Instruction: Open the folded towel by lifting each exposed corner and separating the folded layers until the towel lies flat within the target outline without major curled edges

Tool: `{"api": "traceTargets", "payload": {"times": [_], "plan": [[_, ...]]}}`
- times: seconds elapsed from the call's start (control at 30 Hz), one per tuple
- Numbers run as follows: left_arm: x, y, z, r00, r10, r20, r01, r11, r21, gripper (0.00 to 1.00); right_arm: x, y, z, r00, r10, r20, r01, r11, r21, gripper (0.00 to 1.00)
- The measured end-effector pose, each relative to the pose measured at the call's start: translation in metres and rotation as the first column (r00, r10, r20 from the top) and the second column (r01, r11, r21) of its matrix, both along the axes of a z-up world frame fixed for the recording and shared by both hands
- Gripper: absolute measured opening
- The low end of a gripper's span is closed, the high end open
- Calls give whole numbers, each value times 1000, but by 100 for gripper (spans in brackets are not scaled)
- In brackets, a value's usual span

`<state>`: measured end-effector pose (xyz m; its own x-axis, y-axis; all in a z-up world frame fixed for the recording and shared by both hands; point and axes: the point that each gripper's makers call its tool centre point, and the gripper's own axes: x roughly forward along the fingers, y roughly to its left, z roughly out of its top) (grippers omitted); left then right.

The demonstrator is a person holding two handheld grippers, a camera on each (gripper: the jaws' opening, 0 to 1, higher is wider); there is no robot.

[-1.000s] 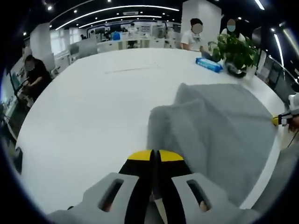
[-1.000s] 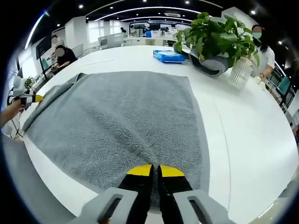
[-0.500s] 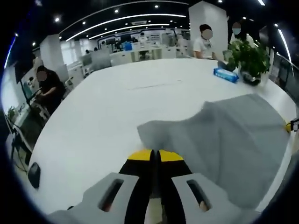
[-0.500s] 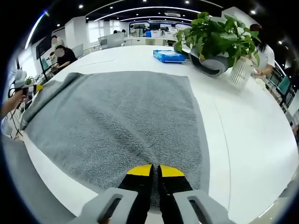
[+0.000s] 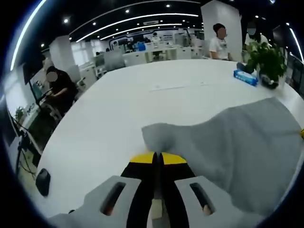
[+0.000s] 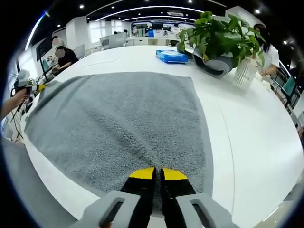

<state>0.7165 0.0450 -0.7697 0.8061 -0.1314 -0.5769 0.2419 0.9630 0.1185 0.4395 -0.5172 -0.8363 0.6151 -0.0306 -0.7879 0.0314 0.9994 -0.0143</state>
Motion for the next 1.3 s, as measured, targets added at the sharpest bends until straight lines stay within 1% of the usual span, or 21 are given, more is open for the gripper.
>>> {"api": "traceTargets", "payload": {"times": [0.2,0.3,0.33,0.4,0.5,0.57,0.6,0.63,0.7,0.77,0.8,0.83,0.87,0.9,0.93,0.97,1.0,1.03,1.1,1.2,1.3], "plan": [[0,6,-13,999,31,-13,-31,999,17,5,0,0,0,1000,8,0,-8,1000,-4,1],[-4,11,-14,999,37,-1,-37,998,46,6,0,1,0,1000,12,8,-12,1000,-13,1],[-6,11,-13,999,37,0,-37,998,44,6,0,1,0,1000,14,14,-14,1000,-15,1],[-10,11,-12,999,44,-3,-44,999,30,8,-1,1,0,999,29,31,-28,999,-19,2],[-19,10,-9,999,40,1,-40,999,16,10,0,3,1,998,37,42,-37,999,-10,4],[-23,9,-8,999,31,6,-31,1000,2,15,0,4,1,999,36,38,-36,999,8,6],[-27,4,-8,1000,14,4,-14,999,-31,16,0,5,1,999,31,36,-32,999,22,7],[-30,0,-8,1000,2,-1,-3,998,-57,17,0,5,1,999,39,31,-39,999,19,8],[-38,1,-9,1000,-3,-11,2,998,-55,17,1,5,0,998,63,14,-63,998,10,9],[-46,-1,-9,999,-24,-20,23,998,-65,18,3,6,1,996,82,19,-83,997,12,11],[-49,-4,-9,999,-36,-24,34,996,-83,19,3,6,1,996,82,22,-83,996,19,12],[-53,-8,-8,999,-45,-27,42,994,-105,20,4,6,3,997,70,29,-71,997,42,15],[-59,-13,-7,997,-63,-37,57,989,-139,22,6,8,4,997,60,42,-63,996,66,21],[-64,-19,-6,995,-84,-44,76,984,-163,23,8,13,5,997,55,54,-61,992,114,36],[-68,-23,-6,994,-100,-48,90,980,-180,23,9,18,5,997,55,53,-62,987,147,44],[-75,-30,-7,990,-131,-60,117,973,-200,23,10,19,7,997,52,57,-60,986,157,47],[-80,-33,-11,985,-151,-82,133,972,-194,24,12,19,8,996,61,58,-68,988,135,48],[-87,-34,-17,979,-172,-108,152,973,-172,24,15,21,9,993,98,71,-106,988,110,48],[-93,-35,-23,975,-192,-113,173,973,-156,24,17,25,7,990,134,49,-138,987,84,51],[-105,-39,-37,964,-204,-170,169,965,-199,27,25,31,9,986,154,70,-159,984,84,56],[-110,-37,-46,957,-208,-200,171,967,-190,27,30,34,5,983,177,51,-180,981,72,56]]}}
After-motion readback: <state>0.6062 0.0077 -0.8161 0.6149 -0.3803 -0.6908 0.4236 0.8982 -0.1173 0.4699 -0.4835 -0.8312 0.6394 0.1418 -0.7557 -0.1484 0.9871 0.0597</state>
